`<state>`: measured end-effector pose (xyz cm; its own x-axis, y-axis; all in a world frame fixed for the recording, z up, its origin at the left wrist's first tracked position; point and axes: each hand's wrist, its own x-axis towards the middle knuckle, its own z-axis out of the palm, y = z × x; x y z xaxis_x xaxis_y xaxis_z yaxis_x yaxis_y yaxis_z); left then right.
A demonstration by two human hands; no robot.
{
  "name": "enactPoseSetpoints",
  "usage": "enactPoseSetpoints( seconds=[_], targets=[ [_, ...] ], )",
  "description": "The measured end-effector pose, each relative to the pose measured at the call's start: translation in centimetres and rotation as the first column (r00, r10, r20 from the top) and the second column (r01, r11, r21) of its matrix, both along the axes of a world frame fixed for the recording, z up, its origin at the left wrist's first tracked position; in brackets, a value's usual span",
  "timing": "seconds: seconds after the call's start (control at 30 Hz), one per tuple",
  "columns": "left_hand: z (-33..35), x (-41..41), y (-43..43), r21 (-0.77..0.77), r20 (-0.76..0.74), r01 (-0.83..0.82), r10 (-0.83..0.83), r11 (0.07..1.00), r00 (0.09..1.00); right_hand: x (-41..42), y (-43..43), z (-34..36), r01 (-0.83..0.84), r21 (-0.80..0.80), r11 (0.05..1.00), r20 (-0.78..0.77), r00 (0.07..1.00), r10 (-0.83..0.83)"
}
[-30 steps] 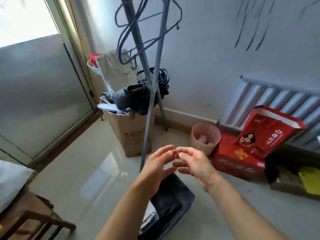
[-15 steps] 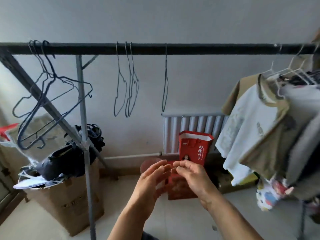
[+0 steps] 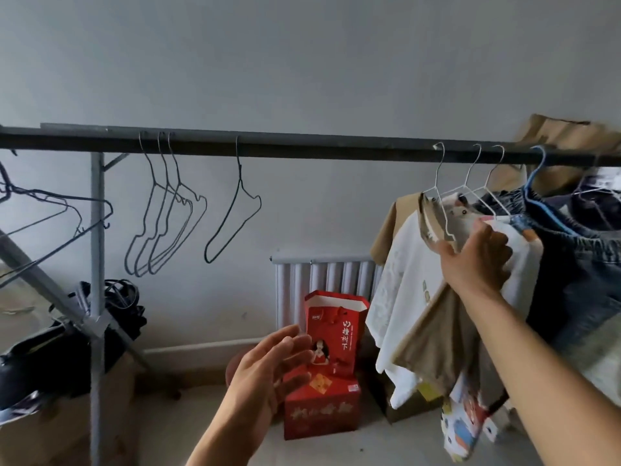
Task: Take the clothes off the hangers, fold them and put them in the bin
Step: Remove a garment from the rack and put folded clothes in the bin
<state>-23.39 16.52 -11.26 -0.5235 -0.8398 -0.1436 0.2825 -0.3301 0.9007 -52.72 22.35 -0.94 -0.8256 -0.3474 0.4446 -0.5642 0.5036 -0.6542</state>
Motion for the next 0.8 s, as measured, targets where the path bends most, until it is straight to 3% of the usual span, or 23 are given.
enactPoseSetpoints(
  seconds=[0.07, 0.13, 0.37, 0.53, 0.7, 0.8],
  targets=[
    [0.2, -0.6, 0.2, -0.007, 0.006, -0.015, 0.015, 1.000, 1.000, -1.8, -0.3, -0.5, -0.042, 0.129, 0.991, 0.085, 0.996, 0.031],
    [0.4, -1.2, 0.5, -0.013, 0.005, -0.029, 0.029, 0.999, 1.000, -2.7, -0.5, -1.1, -0.097, 0.162, 0.982, 0.059, 0.994, 0.089],
    [0.7, -3.2, 1.2, -0.045, 0.033, -0.063, 0.064, 0.997, 0.997, -4.6, 0.1, -1.2, -0.119, -0.056, 0.991, -0.227, 0.968, 0.104],
    [1.6, -4.7, 2.3, -0.121, 0.075, -0.046, 0.056, 0.992, 0.996, -5.4, 0.7, 0.3, -0.295, -0.114, 0.949, -0.350, 0.905, 0.240],
    [4.3, -5.8, 1.7, -0.402, 0.175, -0.055, 0.136, 0.914, 0.975, -4.6, 1.6, -0.2, -0.629, -0.096, 0.771, -0.460, 0.715, 0.526],
    [6.1, -6.1, -0.5, -0.704, 0.185, -0.095, 0.312, 0.703, 0.932, -3.6, 2.2, -0.9, -0.707, -0.070, 0.703, -0.431, 0.657, 0.618]
  ],
)
